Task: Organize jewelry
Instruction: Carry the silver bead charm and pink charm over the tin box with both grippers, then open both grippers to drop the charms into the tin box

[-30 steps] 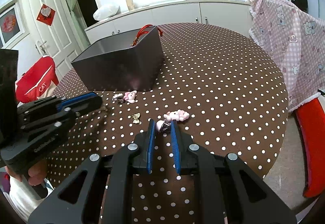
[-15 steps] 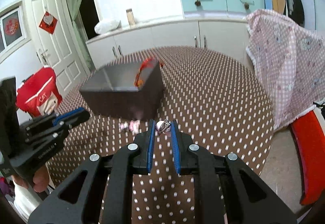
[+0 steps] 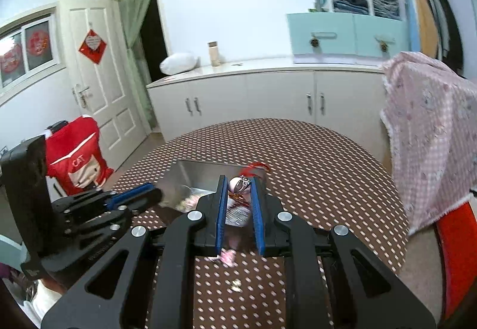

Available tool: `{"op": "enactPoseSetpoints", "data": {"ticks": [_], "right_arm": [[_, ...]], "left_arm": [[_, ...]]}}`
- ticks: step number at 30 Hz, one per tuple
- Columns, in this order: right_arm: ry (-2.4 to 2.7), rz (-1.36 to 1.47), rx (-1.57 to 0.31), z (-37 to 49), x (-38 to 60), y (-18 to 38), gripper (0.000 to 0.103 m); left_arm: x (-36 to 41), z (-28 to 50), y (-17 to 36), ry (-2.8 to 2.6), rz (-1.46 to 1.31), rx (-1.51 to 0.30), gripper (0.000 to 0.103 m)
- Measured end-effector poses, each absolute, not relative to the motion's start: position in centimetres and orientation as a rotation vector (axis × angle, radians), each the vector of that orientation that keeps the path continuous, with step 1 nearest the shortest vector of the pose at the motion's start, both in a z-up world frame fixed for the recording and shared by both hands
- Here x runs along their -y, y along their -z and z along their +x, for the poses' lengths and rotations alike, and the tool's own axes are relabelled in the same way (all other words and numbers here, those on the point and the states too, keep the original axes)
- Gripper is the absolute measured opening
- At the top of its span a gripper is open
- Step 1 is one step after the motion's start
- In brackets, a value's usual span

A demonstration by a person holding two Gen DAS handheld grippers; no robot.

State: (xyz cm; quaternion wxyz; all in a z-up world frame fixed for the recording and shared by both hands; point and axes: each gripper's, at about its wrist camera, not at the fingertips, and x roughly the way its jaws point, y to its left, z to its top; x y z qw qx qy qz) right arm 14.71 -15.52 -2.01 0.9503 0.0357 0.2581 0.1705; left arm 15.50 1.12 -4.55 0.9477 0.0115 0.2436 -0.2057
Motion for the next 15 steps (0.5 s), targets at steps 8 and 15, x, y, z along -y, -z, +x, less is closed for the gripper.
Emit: {"op": "enactPoseSetpoints", "data": {"ticks": [8, 15], "right_arm": [[-0.385, 0.041, -0.563, 16.2, 14.3, 2.8, 0.026], [-0.353, 0.051, -0.59, 16.3, 14.8, 4.0, 0.05]], "left_arm": [[-1.7, 16.7, 4.8, 0.398, -0.029, -0.523, 0.012], [-2.2, 17.5, 5.2, 0.359, -0.033, -0.562, 0.068]]}}
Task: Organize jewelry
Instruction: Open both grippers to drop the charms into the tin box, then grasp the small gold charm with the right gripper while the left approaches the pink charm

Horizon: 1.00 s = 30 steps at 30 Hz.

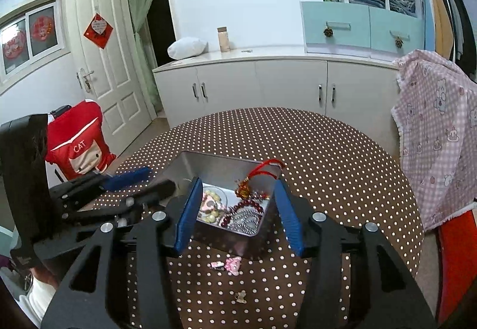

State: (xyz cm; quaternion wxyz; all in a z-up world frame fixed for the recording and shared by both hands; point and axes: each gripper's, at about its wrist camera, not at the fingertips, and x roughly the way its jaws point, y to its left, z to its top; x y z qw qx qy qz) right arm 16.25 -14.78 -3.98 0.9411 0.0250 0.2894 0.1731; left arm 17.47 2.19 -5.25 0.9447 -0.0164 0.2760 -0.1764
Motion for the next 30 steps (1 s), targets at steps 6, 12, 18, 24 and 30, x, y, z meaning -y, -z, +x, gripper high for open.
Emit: {"op": "enactPoseSetpoints", "data": {"ticks": [6, 12, 18, 24, 30], "right_arm": [[-0.32, 0.084, -0.628, 16.4, 16.0, 5.0, 0.054], [-0.286, 0.099, -0.638, 15.9, 17.2, 5.6, 0.056], [-0.227, 0.108, -0.64, 14.4, 18.4, 6.8, 0.057], [-0.242, 0.08, -0.695, 12.9, 17.5, 9.6, 0.057], [-0.317, 0.012, -0.745, 11.8, 15.1, 11.7, 0.039]], "left_arm": [[-2.8, 17.2, 5.3, 0.339, -0.04, -0.553, 0.068], [-3.3, 17.2, 5.7, 0.315, -0.035, -0.573, 0.069], [-3.5, 16.2, 6.3, 0.321, -0.037, -0.593, 0.075], [-3.3, 14.7, 7.5, 0.338, -0.051, -0.618, 0.079], [-2.7, 13.4, 9.0, 0.357, -0.034, -0.652, 0.083]]}}
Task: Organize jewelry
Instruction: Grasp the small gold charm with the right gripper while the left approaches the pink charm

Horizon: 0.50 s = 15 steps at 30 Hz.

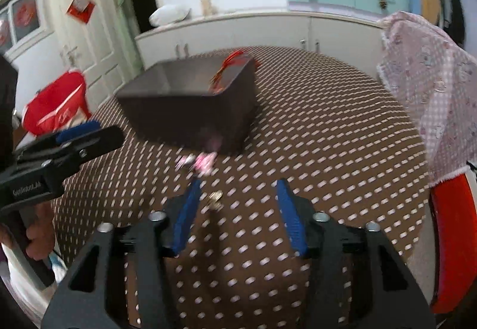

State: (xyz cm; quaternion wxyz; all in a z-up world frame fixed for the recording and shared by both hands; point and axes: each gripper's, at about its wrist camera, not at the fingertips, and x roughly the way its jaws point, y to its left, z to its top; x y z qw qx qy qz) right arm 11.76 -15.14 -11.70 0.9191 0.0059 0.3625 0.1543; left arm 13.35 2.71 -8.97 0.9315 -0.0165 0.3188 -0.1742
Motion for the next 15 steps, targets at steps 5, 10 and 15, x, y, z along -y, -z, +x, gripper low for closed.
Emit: {"op": "enactPoseSetpoints", "data": {"ticks": [5, 10, 15], "right_arm": [[-0.305, -0.072, -0.732, 11.5, 13.8, 12.4, 0.026], [-0.311, -0.151, -0.681, 11.1, 12.9, 12.9, 0.012], [-0.318, -0.137, -0.68, 11.3, 13.3, 13.0, 0.009]], "left_arm": [[-2.6, 12.7, 10.0, 0.36, -0.021, -0.682, 0.086], [-2.4, 12.8, 11.0, 0.364, -0.04, -0.739, 0.088], [-1.8, 12.9, 11.1, 0.357, -0.021, -0.768, 0.088]]}}
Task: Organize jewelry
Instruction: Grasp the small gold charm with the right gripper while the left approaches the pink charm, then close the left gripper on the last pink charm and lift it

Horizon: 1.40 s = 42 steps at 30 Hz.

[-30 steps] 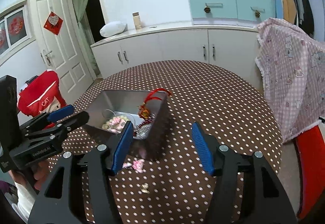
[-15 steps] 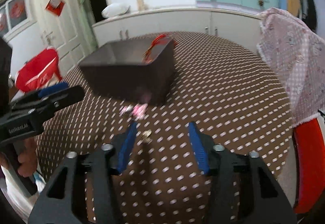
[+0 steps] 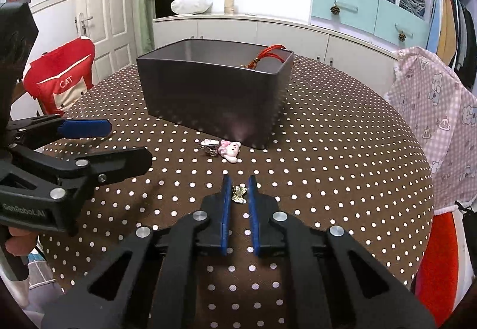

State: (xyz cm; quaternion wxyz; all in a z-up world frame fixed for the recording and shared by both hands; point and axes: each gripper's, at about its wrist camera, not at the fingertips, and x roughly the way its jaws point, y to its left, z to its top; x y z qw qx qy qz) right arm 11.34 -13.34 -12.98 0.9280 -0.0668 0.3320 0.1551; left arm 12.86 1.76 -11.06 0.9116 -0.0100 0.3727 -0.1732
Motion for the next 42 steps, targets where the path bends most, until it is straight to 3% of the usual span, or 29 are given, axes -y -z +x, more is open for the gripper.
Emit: {"op": "enactPoseSetpoints", "data": {"ticks": [32, 33, 35, 36, 37, 38, 40, 42], "right_arm": [[-0.218, 0.131, -0.698, 13.0, 20.7, 12.5, 0.007], [-0.219, 0.132, -0.697, 13.1, 20.8, 12.5, 0.007], [-0.22, 0.136, -0.698, 13.1, 20.9, 12.4, 0.007], [-0.218, 0.139, -0.698, 13.0, 21.0, 12.3, 0.007], [-0.219, 0.14, -0.693, 13.0, 21.0, 12.2, 0.007], [-0.226, 0.142, -0.684, 12.8, 21.0, 12.0, 0.007], [-0.238, 0.15, -0.676, 12.7, 21.0, 11.8, 0.007], [-0.247, 0.147, -0.666, 12.7, 21.0, 11.6, 0.007]], "left_arm": [[5.2, 16.5, 10.3, 0.499, 0.038, -0.808, 0.088], [5.3, 16.7, 10.3, 0.514, 0.034, -0.813, 0.084], [5.4, 17.2, 10.7, 0.53, 0.028, -0.84, 0.064], [5.5, 17.5, 11.0, 0.519, 0.029, -0.866, 0.045], [5.3, 17.6, 11.0, 0.492, 0.03, -0.86, 0.035], [5.1, 17.6, 11.1, 0.492, 0.018, -0.861, 0.033], [4.4, 17.9, 11.3, 0.507, -0.023, -0.866, 0.021], [3.7, 18.0, 11.4, 0.512, -0.059, -0.867, 0.018]]}}
